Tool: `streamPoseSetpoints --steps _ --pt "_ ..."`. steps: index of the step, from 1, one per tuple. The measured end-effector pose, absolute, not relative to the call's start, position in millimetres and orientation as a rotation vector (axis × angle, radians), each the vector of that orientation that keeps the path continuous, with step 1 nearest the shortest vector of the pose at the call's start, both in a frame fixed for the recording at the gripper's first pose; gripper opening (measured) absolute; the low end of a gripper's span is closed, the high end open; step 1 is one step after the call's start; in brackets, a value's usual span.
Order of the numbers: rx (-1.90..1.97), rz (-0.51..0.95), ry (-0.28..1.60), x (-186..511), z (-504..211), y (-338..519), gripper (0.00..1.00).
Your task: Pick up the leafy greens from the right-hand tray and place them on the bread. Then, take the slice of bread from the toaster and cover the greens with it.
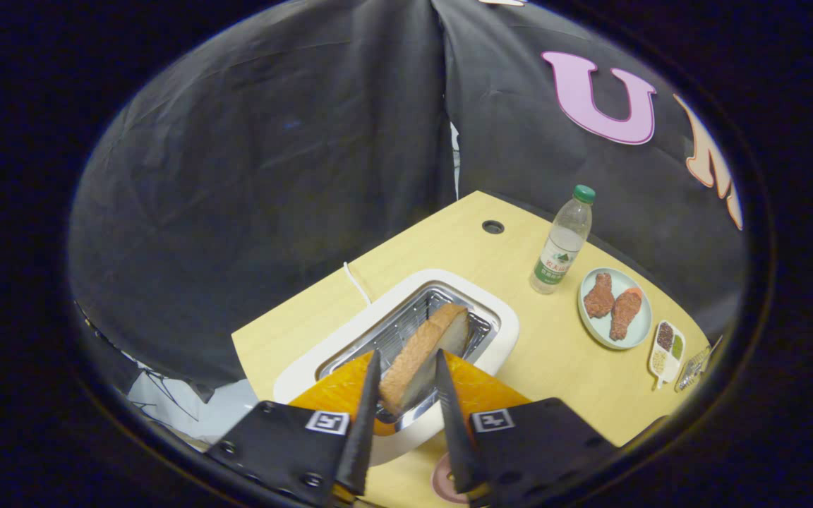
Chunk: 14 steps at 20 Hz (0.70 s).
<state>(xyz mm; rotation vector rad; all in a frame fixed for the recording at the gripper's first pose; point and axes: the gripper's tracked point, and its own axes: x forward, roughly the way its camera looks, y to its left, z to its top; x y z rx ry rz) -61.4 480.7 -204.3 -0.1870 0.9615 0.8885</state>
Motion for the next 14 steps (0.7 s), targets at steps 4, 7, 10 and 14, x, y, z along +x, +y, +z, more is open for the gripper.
streamPoseSetpoints --steps 4,7,10,14 --pt "-0.131 0.861 0.954 -61 -195 469 0.35" --pt "-0.077 0.866 0.941 -56 -181 463 0.14" --pt "0.023 0.869 0.901 -52 -154 453 0.07" --pt "0.151 0.833 0.848 -43 -124 423 0.07"
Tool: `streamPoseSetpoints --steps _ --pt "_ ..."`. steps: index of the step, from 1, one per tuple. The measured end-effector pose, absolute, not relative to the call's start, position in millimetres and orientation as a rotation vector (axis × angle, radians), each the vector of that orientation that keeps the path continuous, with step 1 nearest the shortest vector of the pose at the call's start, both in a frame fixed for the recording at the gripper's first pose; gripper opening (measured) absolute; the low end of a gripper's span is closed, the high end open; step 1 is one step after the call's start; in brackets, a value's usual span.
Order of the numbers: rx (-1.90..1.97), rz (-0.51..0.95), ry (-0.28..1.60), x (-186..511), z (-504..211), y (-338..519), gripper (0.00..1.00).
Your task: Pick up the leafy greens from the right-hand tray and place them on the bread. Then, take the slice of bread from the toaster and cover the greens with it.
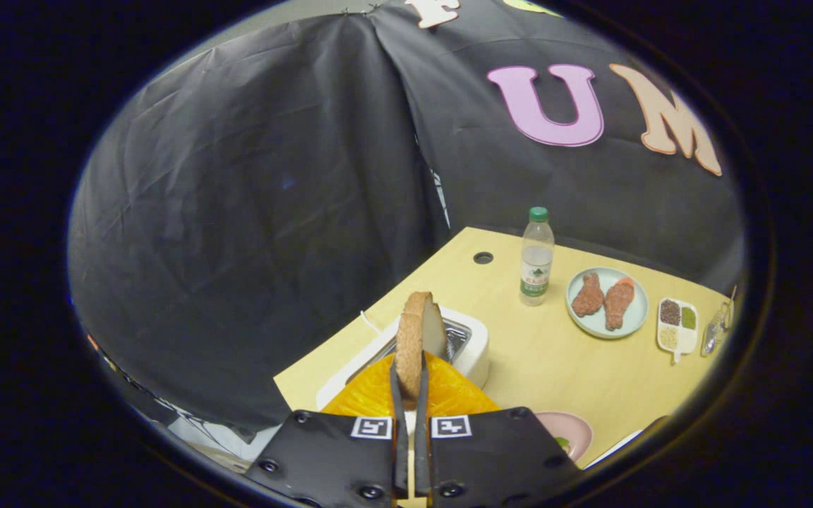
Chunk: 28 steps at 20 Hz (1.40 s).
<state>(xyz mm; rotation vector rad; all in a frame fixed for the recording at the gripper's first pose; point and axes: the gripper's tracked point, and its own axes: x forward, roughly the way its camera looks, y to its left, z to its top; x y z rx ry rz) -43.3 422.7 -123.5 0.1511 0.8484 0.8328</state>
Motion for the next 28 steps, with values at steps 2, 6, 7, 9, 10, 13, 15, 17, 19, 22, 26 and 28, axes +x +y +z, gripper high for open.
streamPoseSetpoints --steps 2,6,7,9,10,13,15,17,19,22,26,28 --pt "0.194 0.809 0.831 -42 -117 409 0.07" --pt "0.271 0.735 0.807 -42 -110 373 0.06" --pt "0.291 0.708 0.81 -42 -112 361 0.06" --pt "0.33 0.66 0.818 -44 -116 341 0.06" --pt "0.346 0.641 0.822 -45 -122 331 0.06" --pt "0.385 0.596 0.843 -54 -154 305 0.06" --pt "0.432 0.569 0.874 -63 -177 295 0.06" --pt "0.472 0.546 0.899 -69 -196 286 0.06" --pt "0.505 0.523 0.926 -74 -213 276 0.06" --pt "0.568 0.495 0.974 -82 -237 268 0.06" --pt "0.528 0.434 1.033 -95 -277 241 0.06" --pt "0.511 0.389 1.055 -97 -293 229 0.06"
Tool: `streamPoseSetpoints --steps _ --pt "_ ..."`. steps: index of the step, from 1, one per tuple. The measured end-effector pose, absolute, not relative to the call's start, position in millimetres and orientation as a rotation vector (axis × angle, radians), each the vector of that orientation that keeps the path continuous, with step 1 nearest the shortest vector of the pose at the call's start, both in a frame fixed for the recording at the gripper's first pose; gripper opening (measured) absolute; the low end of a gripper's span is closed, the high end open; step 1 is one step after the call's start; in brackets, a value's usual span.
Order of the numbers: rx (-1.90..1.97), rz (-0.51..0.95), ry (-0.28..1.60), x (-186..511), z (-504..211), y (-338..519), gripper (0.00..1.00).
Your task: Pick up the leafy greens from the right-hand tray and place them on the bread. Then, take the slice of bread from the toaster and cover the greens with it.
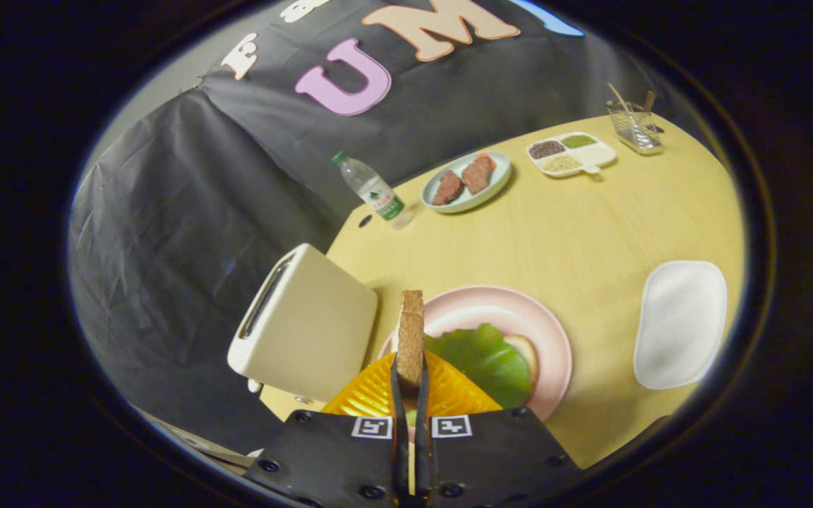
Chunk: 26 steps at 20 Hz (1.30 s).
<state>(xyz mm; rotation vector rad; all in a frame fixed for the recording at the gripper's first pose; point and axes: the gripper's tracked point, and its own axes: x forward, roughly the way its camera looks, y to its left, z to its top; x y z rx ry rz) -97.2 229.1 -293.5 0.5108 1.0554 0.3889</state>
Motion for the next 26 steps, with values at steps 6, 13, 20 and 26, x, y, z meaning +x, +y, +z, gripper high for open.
streamPoseSetpoints --steps 6,13,20,26 --pt "0.352 0.363 1.154 -115 -326 198 0.53" --pt "0.302 0.382 1.064 -105 -303 168 1.0" --pt "0.173 0.333 0.67 -45 -217 102 1.0" --pt "-0.033 0.276 0.371 -2 -136 61 1.0"
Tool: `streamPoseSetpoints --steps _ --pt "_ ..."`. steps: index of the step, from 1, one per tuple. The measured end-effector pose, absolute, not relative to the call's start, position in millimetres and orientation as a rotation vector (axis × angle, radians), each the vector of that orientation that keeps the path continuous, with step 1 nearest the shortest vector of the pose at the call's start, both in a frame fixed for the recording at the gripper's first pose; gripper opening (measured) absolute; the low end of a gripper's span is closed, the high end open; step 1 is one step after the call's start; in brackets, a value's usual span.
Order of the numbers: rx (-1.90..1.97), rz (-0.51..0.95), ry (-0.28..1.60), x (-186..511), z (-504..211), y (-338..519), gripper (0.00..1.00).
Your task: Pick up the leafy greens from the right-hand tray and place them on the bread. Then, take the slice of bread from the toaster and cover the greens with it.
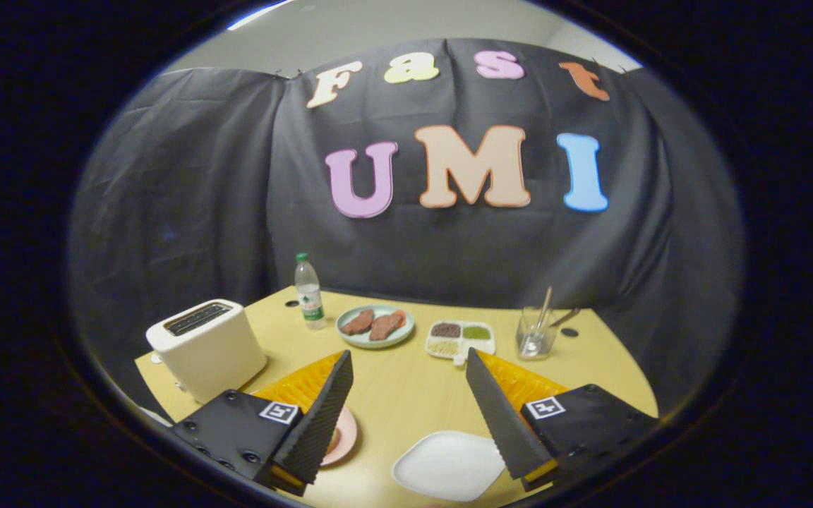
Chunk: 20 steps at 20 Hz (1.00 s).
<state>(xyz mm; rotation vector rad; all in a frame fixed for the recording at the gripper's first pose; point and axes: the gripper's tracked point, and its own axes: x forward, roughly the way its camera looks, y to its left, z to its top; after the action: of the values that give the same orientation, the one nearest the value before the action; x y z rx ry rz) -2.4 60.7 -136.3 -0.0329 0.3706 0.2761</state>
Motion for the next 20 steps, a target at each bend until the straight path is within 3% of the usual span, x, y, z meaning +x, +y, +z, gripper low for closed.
streamPoseSetpoints --steps 7,20 --pt "-0.048 0.208 0.207 14 -85 59 1.0" --pt "0.001 0.097 0.174 34 -81 35 1.0"
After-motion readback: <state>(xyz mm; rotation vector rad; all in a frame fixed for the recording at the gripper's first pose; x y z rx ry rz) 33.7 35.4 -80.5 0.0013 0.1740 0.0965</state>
